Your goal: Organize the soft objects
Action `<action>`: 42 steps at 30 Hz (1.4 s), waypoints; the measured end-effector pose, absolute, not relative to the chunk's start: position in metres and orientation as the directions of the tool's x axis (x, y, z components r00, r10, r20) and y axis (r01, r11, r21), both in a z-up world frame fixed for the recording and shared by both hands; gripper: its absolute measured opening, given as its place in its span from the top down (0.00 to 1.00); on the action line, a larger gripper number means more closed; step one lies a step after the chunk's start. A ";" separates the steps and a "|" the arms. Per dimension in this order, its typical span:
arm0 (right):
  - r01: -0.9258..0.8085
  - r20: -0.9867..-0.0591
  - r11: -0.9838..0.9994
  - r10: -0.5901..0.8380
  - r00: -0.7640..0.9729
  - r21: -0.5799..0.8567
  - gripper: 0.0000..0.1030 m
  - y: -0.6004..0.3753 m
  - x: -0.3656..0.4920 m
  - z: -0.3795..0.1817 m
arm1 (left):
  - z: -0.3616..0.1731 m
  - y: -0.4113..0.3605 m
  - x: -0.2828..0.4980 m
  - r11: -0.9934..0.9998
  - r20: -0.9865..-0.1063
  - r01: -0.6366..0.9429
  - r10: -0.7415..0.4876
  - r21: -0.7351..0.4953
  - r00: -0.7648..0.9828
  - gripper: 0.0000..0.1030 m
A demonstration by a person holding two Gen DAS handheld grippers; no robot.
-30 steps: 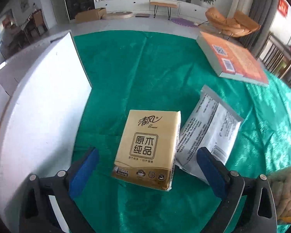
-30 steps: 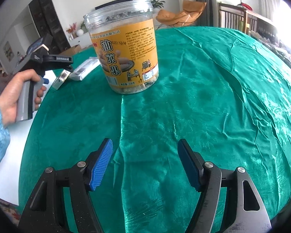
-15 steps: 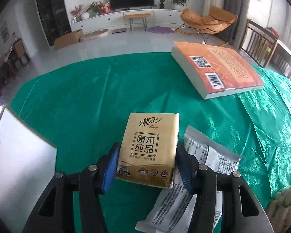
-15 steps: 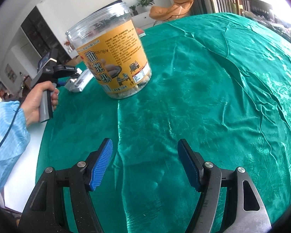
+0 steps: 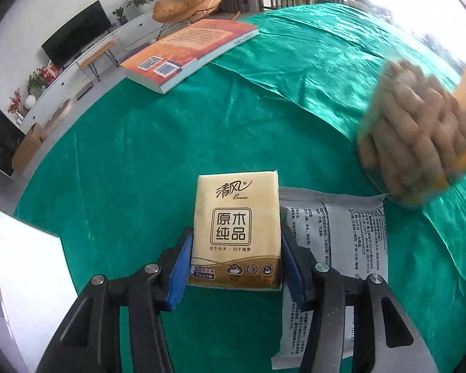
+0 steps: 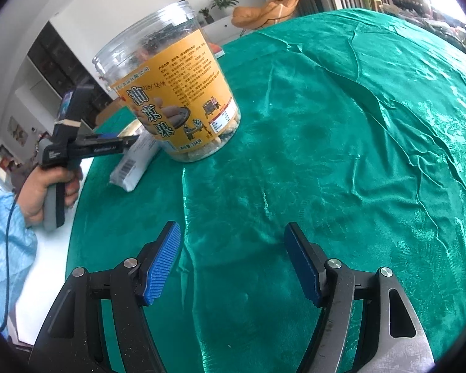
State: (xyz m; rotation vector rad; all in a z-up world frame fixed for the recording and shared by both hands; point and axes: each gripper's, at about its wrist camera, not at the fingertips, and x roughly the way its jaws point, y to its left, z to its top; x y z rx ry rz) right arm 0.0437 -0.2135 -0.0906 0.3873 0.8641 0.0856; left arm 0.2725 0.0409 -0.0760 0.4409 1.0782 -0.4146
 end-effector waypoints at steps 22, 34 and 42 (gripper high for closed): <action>-0.248 -0.816 0.961 0.240 0.526 0.123 0.30 -0.060 0.055 -0.100 | -0.028 0.090 0.158 0.985 -0.874 0.154 -0.137 -0.073 0.466 0.49; -0.074 -0.817 0.978 0.202 0.540 0.193 0.26 -0.112 0.082 -0.083 | -0.041 0.089 0.142 0.994 -0.868 0.097 -0.097 -0.057 0.487 0.49; -0.167 -0.846 0.984 0.133 0.516 0.052 0.31 -0.103 0.081 -0.096 | -0.059 0.079 0.123 0.996 -0.883 0.058 -0.093 -0.075 0.460 0.49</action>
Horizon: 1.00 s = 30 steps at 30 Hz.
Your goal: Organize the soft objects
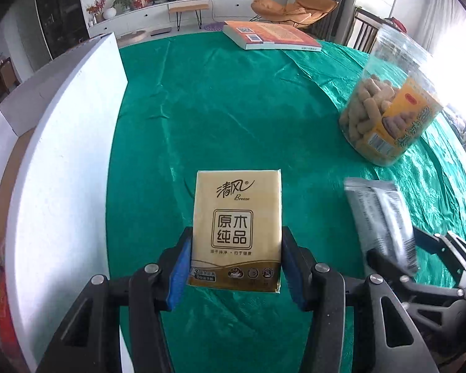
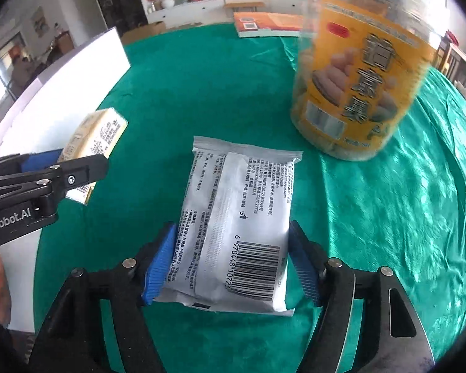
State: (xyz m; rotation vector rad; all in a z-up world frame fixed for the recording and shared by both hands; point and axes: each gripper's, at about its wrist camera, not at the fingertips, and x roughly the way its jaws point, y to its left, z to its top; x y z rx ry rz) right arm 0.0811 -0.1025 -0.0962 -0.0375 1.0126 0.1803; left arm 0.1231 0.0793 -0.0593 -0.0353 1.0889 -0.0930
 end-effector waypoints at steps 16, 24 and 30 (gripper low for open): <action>0.090 -0.785 0.994 -0.012 0.619 0.055 0.21 -0.286 0.192 -0.092 | -0.092 0.028 0.216 0.999 -0.830 -0.031 -0.019 -0.044 0.558 0.00; 0.094 -0.782 0.995 -0.082 0.618 -0.030 0.18 -0.272 0.194 -0.099 | -0.096 0.024 0.215 1.000 -0.822 -0.029 0.007 -0.012 0.569 0.00; 0.092 -0.781 0.995 -0.075 0.620 -0.023 0.17 -0.274 0.196 -0.100 | -0.096 0.024 0.215 1.000 -0.822 -0.029 0.008 -0.010 0.569 0.00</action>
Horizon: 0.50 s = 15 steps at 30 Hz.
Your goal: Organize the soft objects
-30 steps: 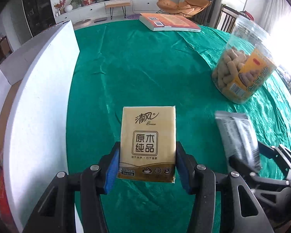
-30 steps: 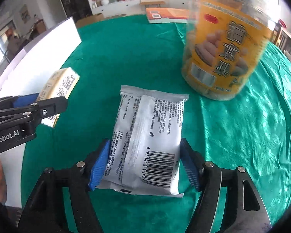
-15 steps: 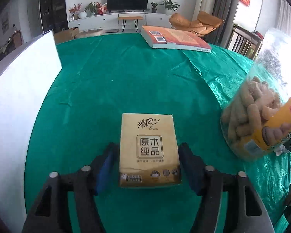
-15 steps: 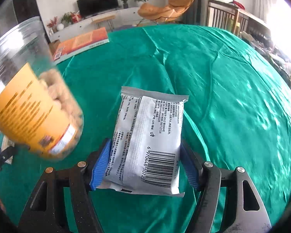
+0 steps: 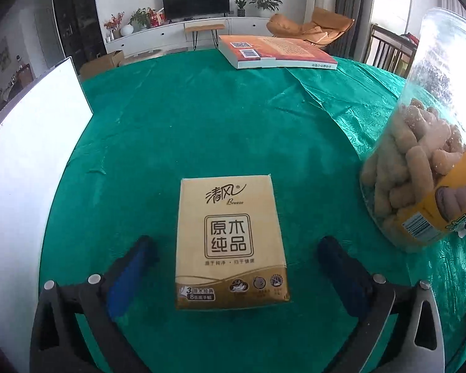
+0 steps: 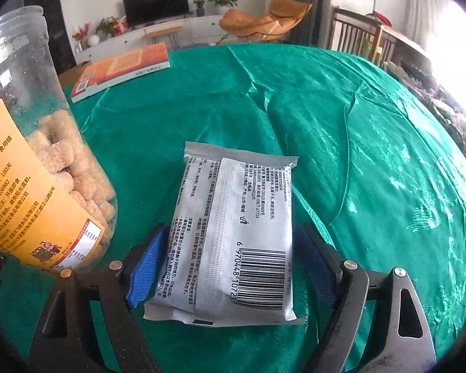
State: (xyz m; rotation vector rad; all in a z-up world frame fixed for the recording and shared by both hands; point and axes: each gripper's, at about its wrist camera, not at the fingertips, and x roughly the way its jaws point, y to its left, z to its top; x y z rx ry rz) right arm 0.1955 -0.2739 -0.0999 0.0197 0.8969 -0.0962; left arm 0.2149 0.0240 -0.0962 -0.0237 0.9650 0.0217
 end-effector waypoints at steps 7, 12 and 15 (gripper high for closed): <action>0.086 -0.782 0.996 -0.070 0.619 -0.021 0.16 -0.274 0.196 -0.100 | -0.095 0.023 0.214 1.000 -0.822 -0.029 0.010 -0.008 0.569 0.00; 0.086 -0.782 0.996 -0.070 0.619 -0.021 0.16 -0.274 0.195 -0.100 | -0.095 0.023 0.214 1.000 -0.822 -0.030 0.010 -0.008 0.569 0.00; 0.086 -0.782 0.996 -0.070 0.619 -0.021 0.16 -0.274 0.196 -0.100 | -0.095 0.023 0.214 1.000 -0.822 -0.030 0.010 -0.008 0.569 0.00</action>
